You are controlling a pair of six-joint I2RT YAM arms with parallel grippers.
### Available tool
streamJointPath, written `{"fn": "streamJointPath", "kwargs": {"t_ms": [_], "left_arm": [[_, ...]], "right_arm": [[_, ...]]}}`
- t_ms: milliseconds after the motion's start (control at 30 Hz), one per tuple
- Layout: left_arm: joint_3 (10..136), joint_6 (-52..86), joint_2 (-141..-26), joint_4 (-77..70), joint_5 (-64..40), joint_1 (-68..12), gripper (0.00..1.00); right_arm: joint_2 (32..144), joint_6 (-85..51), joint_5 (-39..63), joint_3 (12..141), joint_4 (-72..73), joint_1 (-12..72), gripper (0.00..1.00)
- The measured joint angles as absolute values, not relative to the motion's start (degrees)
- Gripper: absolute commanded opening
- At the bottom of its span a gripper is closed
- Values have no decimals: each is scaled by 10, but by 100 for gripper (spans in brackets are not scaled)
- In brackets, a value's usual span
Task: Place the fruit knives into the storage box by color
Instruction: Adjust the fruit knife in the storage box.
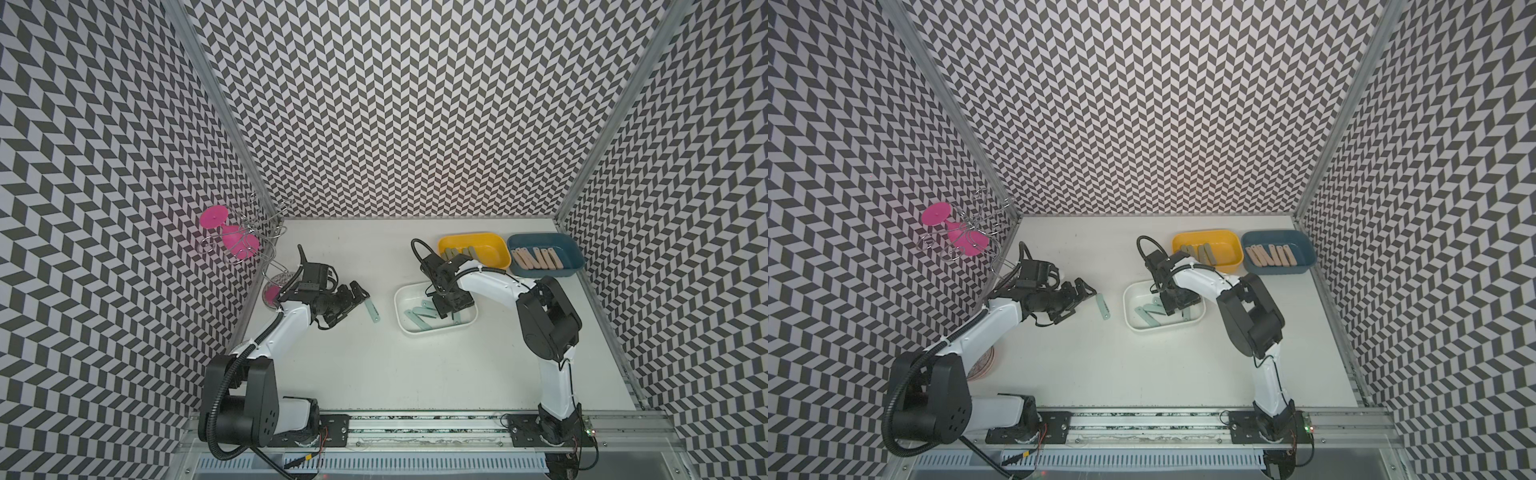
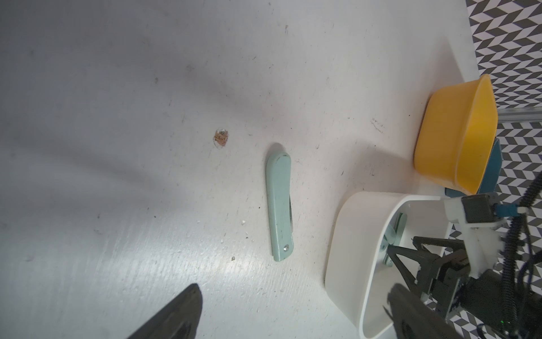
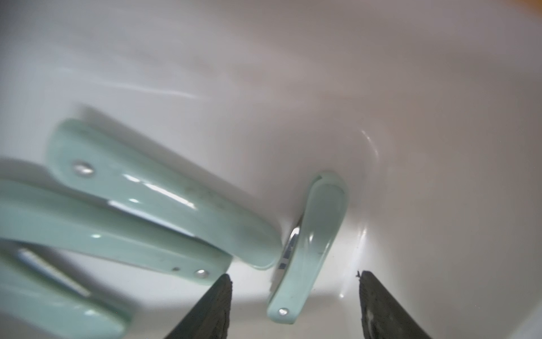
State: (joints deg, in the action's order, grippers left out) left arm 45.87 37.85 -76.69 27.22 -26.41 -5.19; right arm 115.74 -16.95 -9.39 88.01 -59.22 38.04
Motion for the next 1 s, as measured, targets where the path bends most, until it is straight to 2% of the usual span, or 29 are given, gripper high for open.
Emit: {"fn": "streamJointPath", "kwargs": {"t_ms": [467, 800, 1000], "left_arm": [[444, 371, -723, 272, -265, -48, 100], [438, 377, -695, 268, -267, -48, 100], [438, 384, -691, 262, -267, -48, 100]], "right_arm": [[1134, -182, 59, 901, -500, 354, 65], [1145, -185, 92, 847, -431, 338, 72], [1136, -184, 110, 796, -408, 338, 73]]}}
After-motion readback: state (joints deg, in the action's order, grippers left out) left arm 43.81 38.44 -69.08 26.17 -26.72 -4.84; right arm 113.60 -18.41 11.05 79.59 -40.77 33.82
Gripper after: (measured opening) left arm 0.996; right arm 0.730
